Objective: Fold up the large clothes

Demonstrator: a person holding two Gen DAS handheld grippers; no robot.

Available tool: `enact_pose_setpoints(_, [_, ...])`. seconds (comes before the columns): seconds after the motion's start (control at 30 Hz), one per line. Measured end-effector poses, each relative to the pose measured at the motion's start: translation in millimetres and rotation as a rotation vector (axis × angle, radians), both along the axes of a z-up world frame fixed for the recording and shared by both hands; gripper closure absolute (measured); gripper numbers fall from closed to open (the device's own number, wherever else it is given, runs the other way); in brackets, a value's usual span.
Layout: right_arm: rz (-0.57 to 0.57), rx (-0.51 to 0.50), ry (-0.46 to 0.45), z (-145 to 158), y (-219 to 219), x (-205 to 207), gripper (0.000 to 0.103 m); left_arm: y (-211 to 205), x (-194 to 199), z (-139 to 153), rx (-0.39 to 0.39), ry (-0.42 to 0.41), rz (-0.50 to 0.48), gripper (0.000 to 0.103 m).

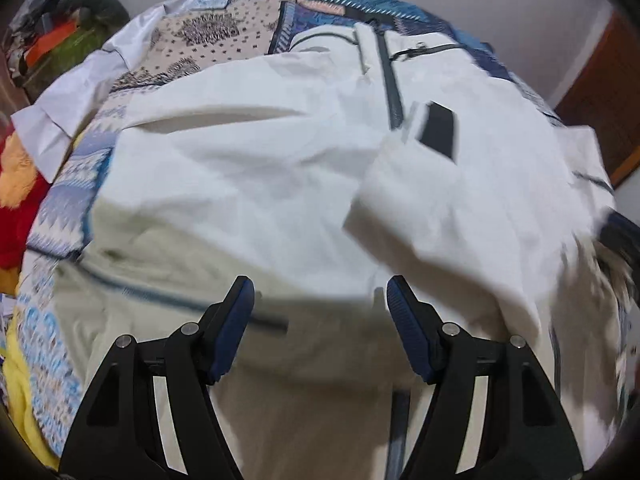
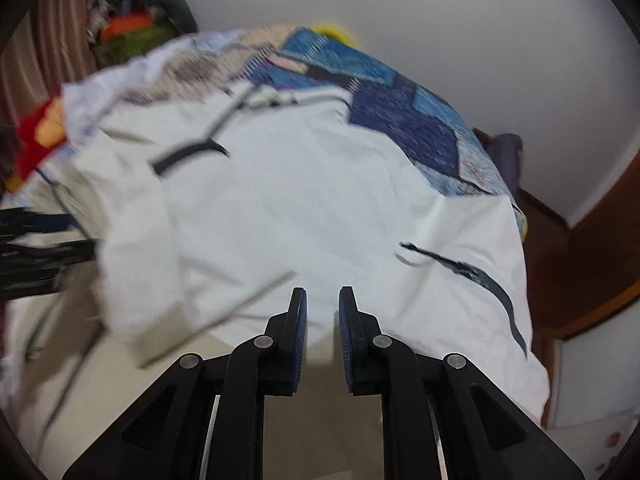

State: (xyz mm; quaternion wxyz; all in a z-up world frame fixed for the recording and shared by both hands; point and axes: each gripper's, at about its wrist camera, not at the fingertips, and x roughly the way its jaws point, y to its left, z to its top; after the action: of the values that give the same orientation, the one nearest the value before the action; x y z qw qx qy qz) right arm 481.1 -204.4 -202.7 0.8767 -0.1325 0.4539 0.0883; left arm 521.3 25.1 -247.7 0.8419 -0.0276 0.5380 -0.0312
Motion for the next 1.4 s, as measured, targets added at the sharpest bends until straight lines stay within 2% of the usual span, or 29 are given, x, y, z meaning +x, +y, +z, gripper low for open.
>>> enact_pose_setpoints(0.07, [-0.005, 0.024, -0.031, 11.4, -1.0, -4.8, 0.092, -9.3, 20.4, -3.0, -0.013, 0.020, 0.019, 0.035])
enact_pose_setpoints(0.13, [-0.009, 0.057, -0.037, 19.2, -0.7, -11.3, 0.092, -17.7, 29.8, 2.8, -0.080, 0.019, 0.019, 0.036])
enact_pose_setpoints(0.17, [-0.013, 0.089, -0.029, 23.7, -6.7, -11.2, 0.092, -25.7, 31.2, 11.2, -0.139, -0.001, 0.003, 0.036])
enact_pose_setpoints(0.23, [-0.035, 0.135, -0.016, 30.8, -19.8, -14.6, 0.092, -46.2, 28.9, 25.8, -0.192, -0.047, -0.053, 0.036])
enact_pose_setpoints(0.33, [-0.075, 0.195, 0.001, 41.5, -45.2, -12.9, 0.092, -95.9, 18.5, 40.4, -0.170, -0.100, -0.199, 0.035])
enact_pose_setpoints(0.4, [-0.098, 0.200, 0.006, 50.0, -60.8, -12.7, 0.092, -132.1, 10.7, 37.0, -0.135, -0.088, -0.290, 0.035])
enact_pose_setpoints(0.5, [-0.115, 0.177, -0.014, 59.8, -71.9, -19.7, 0.092, -172.5, -9.9, 24.0, -0.121, -0.043, -0.417, 0.035])
enact_pose_setpoints(0.63, [-0.105, 0.178, -0.029, 75.2, -77.5, -30.7, 0.092, -190.7, -43.6, 19.3, -0.106, -0.028, -0.513, 0.035])
enact_pose_setpoints(0.73, [-0.080, 0.182, -0.034, 81.5, -72.3, -35.4, 0.092, -177.0, -68.5, 30.4, -0.111, -0.038, -0.548, 0.035])
enact_pose_setpoints(0.8, [-0.058, 0.184, -0.036, 83.6, -63.7, -38.8, 0.091, -151.1, -80.8, 43.7, -0.101, -0.071, -0.534, 0.035])
enact_pose_setpoints(0.87, [-0.030, 0.182, -0.035, 82.4, -49.0, -37.8, 0.091, -121.1, -86.0, 54.7, -0.056, -0.119, -0.475, 0.032])
enact_pose_setpoints(0.93, [0.002, 0.192, -0.016, 75.3, -29.7, -33.6, 0.091, -91.3, -77.7, 58.6, 0.007, -0.154, -0.395, 0.027])
enact_pose_setpoints(1.0, [0.025, 0.203, 0.013, 64.1, -12.8, -28.0, 0.091, -57.0, -66.1, 55.2, 0.083, -0.166, -0.284, 0.026])
enact_pose_setpoints(1.03, [0.034, 0.203, 0.033, 55.4, -2.9, -24.1, 0.091, -33.5, -55.5, 49.4, 0.123, -0.154, -0.209, 0.026])
enact_pose_setpoints(1.1, [0.054, 0.198, 0.084, 33.5, 17.5, -15.3, 0.091, -3.8, -40.0, 35.0, 0.184, -0.133, -0.121, 0.026])
enact_pose_setpoints(1.2, [0.083, 0.149, 0.175, -8.9, 45.3, -5.2, 0.092, 31.1, -23.2, -1.9, 0.244, -0.059, -0.029, 0.026])
enact_pose_setpoints(1.27, [0.098, 0.041, 0.229, -42.7, 59.7, -1.6, 0.092, 46.3, -16.2, -28.8, 0.257, 0.005, -0.002, 0.026])
enact_pose_setpoints(1.3, [0.088, -0.054, 0.241, -61.3, 63.4, -0.9, 0.092, 50.2, -14.5, -44.6, 0.258, 0.038, -0.001, 0.026])
enact_pose_setpoints(1.33, [0.086, -0.100, 0.235, -71.0, 64.2, -1.8, 0.092, 50.7, -13.5, -55.1, 0.252, 0.055, -0.005, 0.026])
enact_pose_setpoints(1.4, [0.119, -0.132, 0.139, -71.9, 62.5, -11.4, 0.091, 55.3, -18.4, -64.8, 0.237, 0.024, 0.012, 0.020])
